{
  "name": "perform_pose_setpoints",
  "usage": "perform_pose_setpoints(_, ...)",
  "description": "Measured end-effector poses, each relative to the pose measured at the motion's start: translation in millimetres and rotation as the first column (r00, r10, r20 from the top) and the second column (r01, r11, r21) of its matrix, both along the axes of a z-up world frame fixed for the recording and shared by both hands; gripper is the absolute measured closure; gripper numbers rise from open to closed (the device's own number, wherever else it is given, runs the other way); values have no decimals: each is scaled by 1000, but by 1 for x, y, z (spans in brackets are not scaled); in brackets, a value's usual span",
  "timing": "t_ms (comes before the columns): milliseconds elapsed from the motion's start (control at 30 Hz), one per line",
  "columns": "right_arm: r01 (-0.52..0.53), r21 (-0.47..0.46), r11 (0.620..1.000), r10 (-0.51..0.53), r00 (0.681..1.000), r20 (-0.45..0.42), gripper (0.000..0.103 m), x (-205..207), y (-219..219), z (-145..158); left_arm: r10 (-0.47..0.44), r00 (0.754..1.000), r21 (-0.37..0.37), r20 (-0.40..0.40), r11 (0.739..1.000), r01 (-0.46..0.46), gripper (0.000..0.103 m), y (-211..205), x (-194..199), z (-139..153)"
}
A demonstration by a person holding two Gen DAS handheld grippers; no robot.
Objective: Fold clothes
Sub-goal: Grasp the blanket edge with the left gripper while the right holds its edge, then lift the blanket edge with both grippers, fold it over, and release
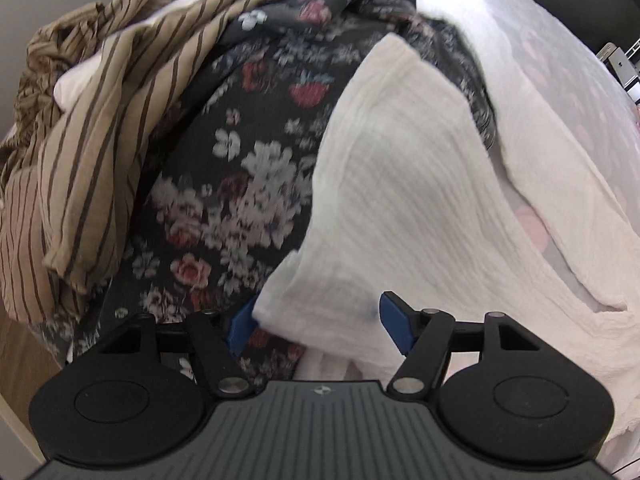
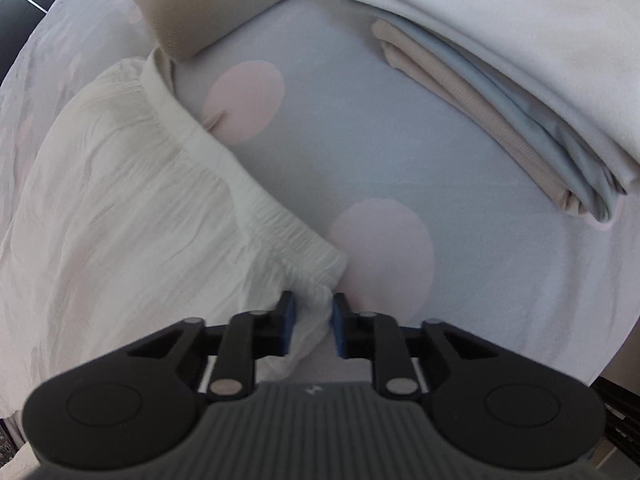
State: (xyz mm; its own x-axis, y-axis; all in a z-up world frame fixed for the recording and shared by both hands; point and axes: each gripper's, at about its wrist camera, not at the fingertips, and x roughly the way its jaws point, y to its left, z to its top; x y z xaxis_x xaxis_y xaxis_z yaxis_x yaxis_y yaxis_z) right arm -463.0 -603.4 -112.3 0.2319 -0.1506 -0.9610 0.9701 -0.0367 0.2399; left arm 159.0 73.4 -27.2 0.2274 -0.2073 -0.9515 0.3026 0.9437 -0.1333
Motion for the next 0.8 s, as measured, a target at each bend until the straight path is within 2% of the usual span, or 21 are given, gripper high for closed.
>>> perform_pose_setpoints(100, -18, -5, 1000, 18, 999, -28, 88, 6, 2, 0, 43, 999, 33, -7, 999, -43, 38, 7, -1, -2)
perform_pose_setpoints(200, -30, -9, 999, 30, 998, -50, 88, 12, 3, 0, 77, 997, -10, -26, 997, -77, 39, 15, 1, -2)
perform_pose_setpoints(267, -28, -10, 1000, 28, 998, -56, 88, 14, 3, 0, 82, 996, -41, -17, 996, -83, 52, 17, 1, -1)
perform_pose_setpoints(300, -23, -11, 1000, 22, 998, -62, 92, 15, 3, 0, 83, 996, -53, -15, 995, -84, 67, 17, 0, 0)
perform_pose_setpoints(367, 0, -16, 1000, -1, 998, -56, 99, 14, 3, 4, 76, 997, -69, 7, 995, -76, 80, 17, -3, 5)
perform_pose_setpoints(400, 15, -21, 1000, -16, 999, -47, 99, 13, 3, 7, 76, 997, -85, 19, 994, -74, 90, 18, -3, 8)
perform_pose_setpoints(467, 42, -40, 998, -44, 999, -25, 100, 9, 3, 14, 89, 995, -144, 36, 986, -83, 92, 22, -4, 16)
perform_pose_setpoints(567, 105, -36, 994, -104, 994, 34, 100, -5, 2, 21, 146, 988, -268, 48, 955, -128, 93, 32, 1, 31)
perform_pose_setpoints(700, 180, -31, 983, -174, 974, 142, 100, -19, -2, 32, 230, 972, -449, 46, 874, -186, 94, 40, 16, 54)
perform_pose_setpoints(733, 198, -35, 980, -189, 967, 170, 100, -19, -4, 36, 244, 969, -477, 49, 858, -192, 94, 40, 20, 60)
perform_pose_setpoints(800, 227, -45, 973, -211, 949, 234, 100, -29, -8, 47, 258, 964, -502, 71, 844, -189, 94, 32, 30, 70)
